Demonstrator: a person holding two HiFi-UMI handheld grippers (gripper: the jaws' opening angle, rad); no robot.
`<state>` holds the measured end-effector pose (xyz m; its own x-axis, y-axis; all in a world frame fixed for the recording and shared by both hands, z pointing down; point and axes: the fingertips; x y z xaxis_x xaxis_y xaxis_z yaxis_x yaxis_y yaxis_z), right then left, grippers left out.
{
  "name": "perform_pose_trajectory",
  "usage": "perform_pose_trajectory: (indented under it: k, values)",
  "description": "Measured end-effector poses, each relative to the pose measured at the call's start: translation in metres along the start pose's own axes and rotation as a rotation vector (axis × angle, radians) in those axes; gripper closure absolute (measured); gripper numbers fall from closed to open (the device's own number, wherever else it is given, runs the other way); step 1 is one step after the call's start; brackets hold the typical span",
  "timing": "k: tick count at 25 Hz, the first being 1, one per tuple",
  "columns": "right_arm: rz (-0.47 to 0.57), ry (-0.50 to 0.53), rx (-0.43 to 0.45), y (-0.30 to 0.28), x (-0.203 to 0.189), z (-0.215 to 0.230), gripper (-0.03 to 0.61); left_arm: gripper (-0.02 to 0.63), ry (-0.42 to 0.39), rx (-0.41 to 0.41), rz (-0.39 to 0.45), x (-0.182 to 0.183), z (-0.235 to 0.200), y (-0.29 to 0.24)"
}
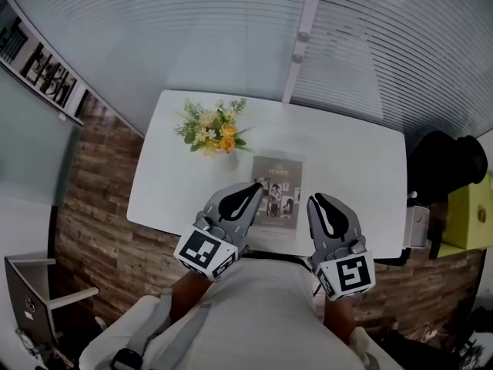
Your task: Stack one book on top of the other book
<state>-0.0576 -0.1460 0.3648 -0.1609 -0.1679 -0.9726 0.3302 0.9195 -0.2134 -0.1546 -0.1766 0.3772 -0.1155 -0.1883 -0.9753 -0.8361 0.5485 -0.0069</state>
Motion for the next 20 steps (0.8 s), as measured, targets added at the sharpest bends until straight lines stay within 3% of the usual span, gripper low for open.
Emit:
perform_pose_trajectory:
  k: [20]
  values:
    - [0.038,0.031,-0.028,0.016,0.025,-0.006,0.551,0.607,-0.012,-0.024,0.023,0.020,0.013,0.009]
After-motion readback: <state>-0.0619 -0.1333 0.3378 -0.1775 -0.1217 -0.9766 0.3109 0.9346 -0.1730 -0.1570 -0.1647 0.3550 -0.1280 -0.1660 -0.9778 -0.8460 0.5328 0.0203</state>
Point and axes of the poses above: the fingertips, and each gripper's own axes: y backward along the fingers, z to its right, x out of its top, and after that the axes turned 9 degrees about -x, right-handed
